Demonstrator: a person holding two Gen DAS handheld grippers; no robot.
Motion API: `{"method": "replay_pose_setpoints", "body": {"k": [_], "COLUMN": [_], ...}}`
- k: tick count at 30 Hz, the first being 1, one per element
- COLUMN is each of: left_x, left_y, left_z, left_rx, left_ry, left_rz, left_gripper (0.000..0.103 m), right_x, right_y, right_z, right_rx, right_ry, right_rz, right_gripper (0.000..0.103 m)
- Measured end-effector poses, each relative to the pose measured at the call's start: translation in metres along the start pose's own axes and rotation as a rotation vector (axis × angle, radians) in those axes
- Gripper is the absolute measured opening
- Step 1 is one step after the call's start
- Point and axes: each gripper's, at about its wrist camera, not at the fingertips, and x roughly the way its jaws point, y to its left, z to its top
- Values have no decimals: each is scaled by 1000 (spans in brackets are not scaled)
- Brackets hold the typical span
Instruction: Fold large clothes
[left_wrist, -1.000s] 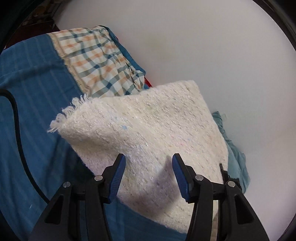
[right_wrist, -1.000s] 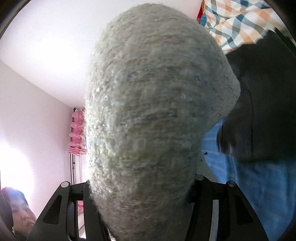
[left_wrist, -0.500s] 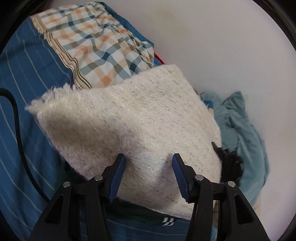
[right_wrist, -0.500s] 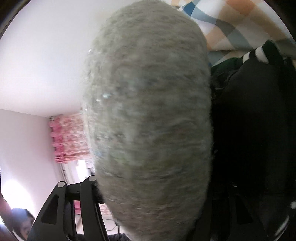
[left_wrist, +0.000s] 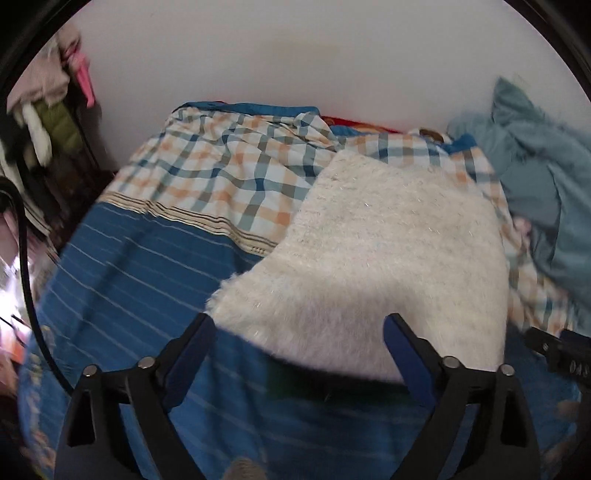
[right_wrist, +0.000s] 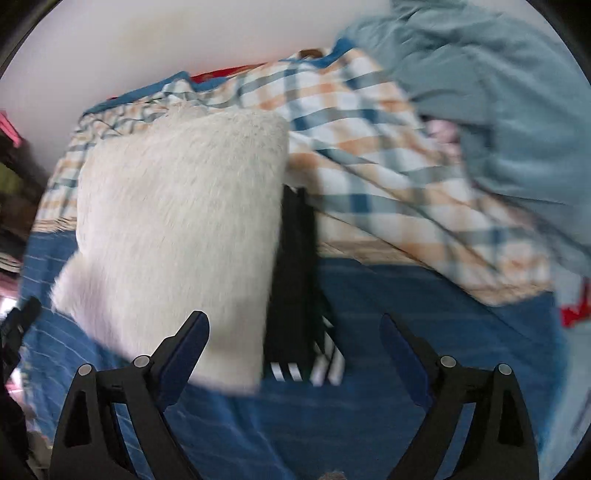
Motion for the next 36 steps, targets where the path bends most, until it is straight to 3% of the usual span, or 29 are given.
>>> {"method": "replay_pose_setpoints", "body": {"k": [1, 2, 13, 22, 29, 36], "left_x": [-14, -28, -189, -339, -420, -457], "left_y": [-2, -2, 10, 29, 37, 32], "left_z": [-3, -6, -36, -62, -85, -107], "left_rx": [16, 23, 86, 97, 60, 75], "left_ry": [7, 7, -22, -141, -215, -249], "left_rz": [8, 6, 8, -1, -4, -9], "left_gripper": [96, 96, 96, 96, 96, 96], "right_x": [-22, -42, -326, -527, -620, -674], "right_y": [-24, -31, -36, -42, -57, -66], "right_z": [-17, -11, -128, -214, -263, -303], "right_rx": [3, 11, 47, 47, 18, 1], "right_ry": [-10, -18, -181, -318, -397, -439], "right_rz": [-34, -60, -149, -114, -94, -74], "right_gripper": [96, 96, 97, 97, 97, 97]}}
